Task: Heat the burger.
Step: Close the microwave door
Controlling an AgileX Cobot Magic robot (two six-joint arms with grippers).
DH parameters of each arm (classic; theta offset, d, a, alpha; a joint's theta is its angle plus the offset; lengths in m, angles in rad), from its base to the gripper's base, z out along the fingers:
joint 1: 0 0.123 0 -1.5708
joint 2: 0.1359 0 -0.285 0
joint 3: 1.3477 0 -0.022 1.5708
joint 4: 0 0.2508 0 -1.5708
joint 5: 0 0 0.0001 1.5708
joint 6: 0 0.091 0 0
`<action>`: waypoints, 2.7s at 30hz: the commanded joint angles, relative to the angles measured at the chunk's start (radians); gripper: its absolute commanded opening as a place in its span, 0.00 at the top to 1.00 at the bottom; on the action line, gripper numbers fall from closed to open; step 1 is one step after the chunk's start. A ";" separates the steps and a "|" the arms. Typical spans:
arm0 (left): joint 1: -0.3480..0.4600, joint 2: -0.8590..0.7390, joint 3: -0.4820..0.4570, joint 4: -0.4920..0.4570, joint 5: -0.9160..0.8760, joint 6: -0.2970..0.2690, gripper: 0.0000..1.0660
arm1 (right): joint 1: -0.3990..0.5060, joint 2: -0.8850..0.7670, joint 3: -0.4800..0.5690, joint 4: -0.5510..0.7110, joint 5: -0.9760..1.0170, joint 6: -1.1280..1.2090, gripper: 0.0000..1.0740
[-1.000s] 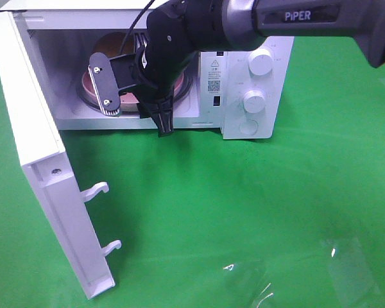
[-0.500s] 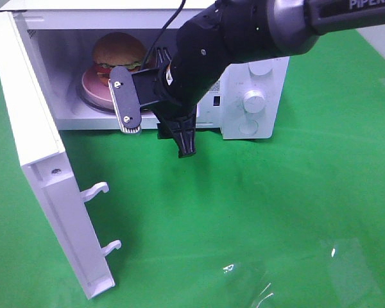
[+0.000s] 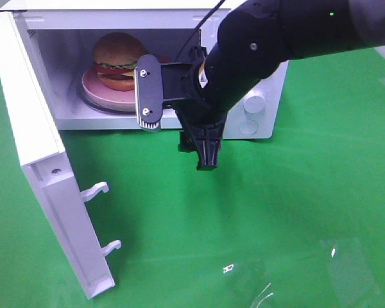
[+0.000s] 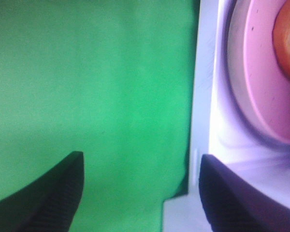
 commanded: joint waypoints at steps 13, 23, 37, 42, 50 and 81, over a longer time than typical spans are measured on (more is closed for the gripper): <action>-0.005 -0.017 0.002 -0.001 -0.004 -0.005 0.04 | 0.000 -0.321 0.325 -0.006 0.133 0.767 0.30; -0.005 -0.017 0.002 -0.001 -0.004 -0.005 0.04 | 0.000 -0.501 0.454 0.005 0.382 0.880 0.26; -0.005 -0.017 0.002 -0.001 -0.004 -0.005 0.04 | 0.000 -0.730 0.467 0.005 0.601 0.910 0.29; -0.005 -0.017 0.002 -0.001 -0.004 -0.005 0.04 | 0.000 -0.844 0.467 0.011 0.633 0.924 0.29; -0.005 -0.017 0.002 -0.001 -0.004 -0.005 0.04 | -0.010 -0.993 0.467 0.032 0.674 0.928 0.29; -0.005 -0.017 0.002 -0.001 -0.004 -0.005 0.04 | -0.620 -1.722 0.715 0.154 0.610 0.916 0.29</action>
